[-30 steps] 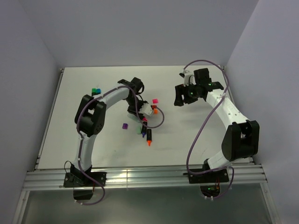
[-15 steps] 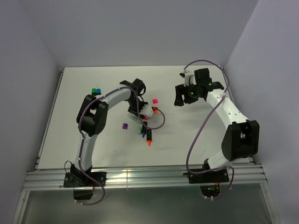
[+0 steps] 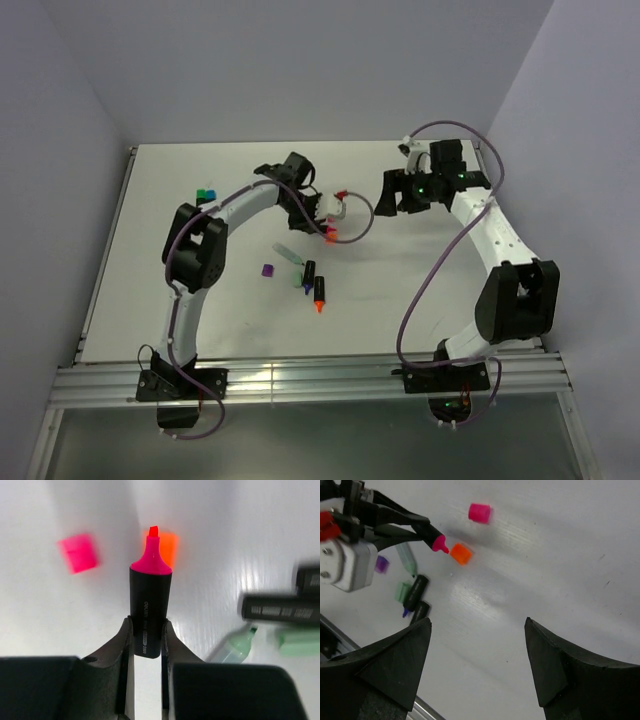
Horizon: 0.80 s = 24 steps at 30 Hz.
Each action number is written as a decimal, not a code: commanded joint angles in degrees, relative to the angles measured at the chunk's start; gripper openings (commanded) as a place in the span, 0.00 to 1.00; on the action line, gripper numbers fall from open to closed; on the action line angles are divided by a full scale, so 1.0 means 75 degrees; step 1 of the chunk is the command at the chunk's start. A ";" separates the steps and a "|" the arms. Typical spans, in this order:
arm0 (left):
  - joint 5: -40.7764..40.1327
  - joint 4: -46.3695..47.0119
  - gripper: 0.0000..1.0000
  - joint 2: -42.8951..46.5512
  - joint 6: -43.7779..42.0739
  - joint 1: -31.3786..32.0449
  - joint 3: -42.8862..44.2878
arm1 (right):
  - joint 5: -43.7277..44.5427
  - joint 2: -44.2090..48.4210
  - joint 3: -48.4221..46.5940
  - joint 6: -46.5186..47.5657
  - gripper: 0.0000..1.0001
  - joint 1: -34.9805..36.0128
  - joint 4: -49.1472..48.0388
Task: Insert the pens into the pen caps
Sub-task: Pick up the pen from the center of the board.
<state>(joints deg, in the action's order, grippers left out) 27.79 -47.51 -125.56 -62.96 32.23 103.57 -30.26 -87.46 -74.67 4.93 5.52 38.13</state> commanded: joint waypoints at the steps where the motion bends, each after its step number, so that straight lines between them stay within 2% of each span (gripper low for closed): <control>1: 0.0573 0.1678 0.00 0.1177 0.3659 -0.0219 0.0593 | -0.0862 0.0610 -0.0589 -0.1202 0.82 -0.0500 -0.0920; 3: 0.0478 0.2570 0.00 0.1621 0.4698 -0.0312 0.0454 | -0.1109 0.0855 -0.0579 -0.1628 0.82 -0.0665 -0.1343; 4: 0.0409 0.2955 0.00 0.1821 0.5666 -0.0324 0.0313 | -0.1145 0.1124 -0.0532 -0.2024 0.82 -0.0666 -0.1740; 6: -0.0139 0.4185 0.00 0.2393 0.6725 -0.0325 -0.0235 | -0.1354 0.1336 -0.0392 -0.2564 0.81 -0.0666 -0.2234; 9: -0.0377 0.5018 0.00 0.2876 0.8739 -0.0325 -0.0589 | -0.1426 0.1793 0.0006 -0.3678 0.77 -0.0654 -0.3741; 10: -0.0366 0.5091 0.00 0.2947 0.9001 -0.0313 -0.0614 | -0.1287 0.2049 0.0332 -0.4284 0.74 -0.0642 -0.4096; 12: -0.0401 0.5325 0.00 0.3065 0.9877 -0.0254 -0.0556 | -0.1203 0.1994 0.0301 -0.4675 0.72 -0.0595 -0.4346; 15: -0.0552 0.5280 0.00 0.2972 1.0548 -0.0091 -0.0252 | -0.1110 0.1724 -0.0051 -0.5471 0.71 -0.0362 -0.4625; 20: -0.0799 0.5256 0.00 0.2913 1.0867 0.0296 -0.0064 | -0.0373 0.1408 -0.0824 -0.5333 0.71 0.0399 -0.4440; 24: -0.0928 0.5315 0.00 0.2890 1.1241 0.0519 0.0112 | 0.0026 0.1361 -0.0884 -0.5391 0.71 0.0506 -0.4252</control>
<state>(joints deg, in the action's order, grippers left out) 22.50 -10.00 -103.90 16.36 34.98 101.08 -33.95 -78.00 -78.15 -33.89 8.99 7.75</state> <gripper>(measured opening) 0.237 0.712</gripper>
